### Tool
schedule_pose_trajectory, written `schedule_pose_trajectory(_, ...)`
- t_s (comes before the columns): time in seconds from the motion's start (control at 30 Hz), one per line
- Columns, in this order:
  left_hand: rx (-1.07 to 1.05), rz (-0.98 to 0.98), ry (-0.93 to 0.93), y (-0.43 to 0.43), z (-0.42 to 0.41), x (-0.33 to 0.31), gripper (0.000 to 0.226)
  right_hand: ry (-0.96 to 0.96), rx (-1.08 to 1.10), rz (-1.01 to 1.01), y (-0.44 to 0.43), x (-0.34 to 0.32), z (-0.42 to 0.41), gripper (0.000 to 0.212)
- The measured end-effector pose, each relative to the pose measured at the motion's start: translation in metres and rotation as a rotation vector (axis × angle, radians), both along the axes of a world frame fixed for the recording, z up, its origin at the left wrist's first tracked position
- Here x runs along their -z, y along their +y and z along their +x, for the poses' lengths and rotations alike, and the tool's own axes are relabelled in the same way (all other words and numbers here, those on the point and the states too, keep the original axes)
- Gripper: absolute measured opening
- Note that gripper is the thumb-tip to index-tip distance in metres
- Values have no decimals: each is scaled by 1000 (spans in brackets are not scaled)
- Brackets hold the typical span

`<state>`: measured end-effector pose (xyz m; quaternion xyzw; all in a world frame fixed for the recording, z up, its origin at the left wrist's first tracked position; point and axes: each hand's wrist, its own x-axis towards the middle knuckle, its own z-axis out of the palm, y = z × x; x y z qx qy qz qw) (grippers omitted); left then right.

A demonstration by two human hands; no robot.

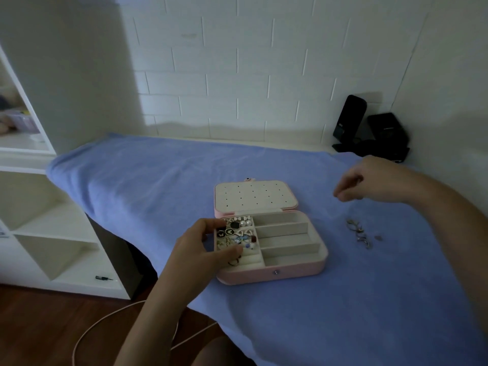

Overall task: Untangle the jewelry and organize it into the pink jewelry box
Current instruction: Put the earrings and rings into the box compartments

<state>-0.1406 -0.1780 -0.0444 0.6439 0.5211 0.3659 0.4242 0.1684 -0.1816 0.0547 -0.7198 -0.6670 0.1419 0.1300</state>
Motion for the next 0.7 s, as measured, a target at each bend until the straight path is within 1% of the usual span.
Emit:
schedule_pose_trajectory(0.03, -1, -5, -9, 0, 0, 0, 43, -9, 40, -35, 1, 7, 10, 9)
schedule_pose_trajectory(0.1, -3, -3, -30, -2, 1, 1, 41, 19, 78, -71, 1, 22, 20, 8)
schedule_pose_trajectory(0.13, -1, 4, -43, -3, 1, 1, 40, 35, 71, -81, 0, 28, 21, 6)
schedule_pose_trajectory(0.23, 5, 5, -92, -4, 1, 1, 33, 54, 63, -98, 0, 39, 22, 8)
schedule_pose_trajectory(0.37, 12, -16, -161, -5, 1, 2, 30, -2, 141, -84, 3, 41, 24, 17)
schedule_pose_trajectory(0.43, 11, -31, -193, -5, 1, 1, 29, -11, 152, -77, 4, 43, 22, 17)
schedule_pose_trajectory(0.57, 17, -28, -190, -6, 2, -1, 28, -26, 128, -62, 5, 45, 18, 15)
schedule_pose_trajectory(0.7, 42, -79, -185, -5, 0, -4, 30, -48, 135, -86, 6, 47, 16, 14)
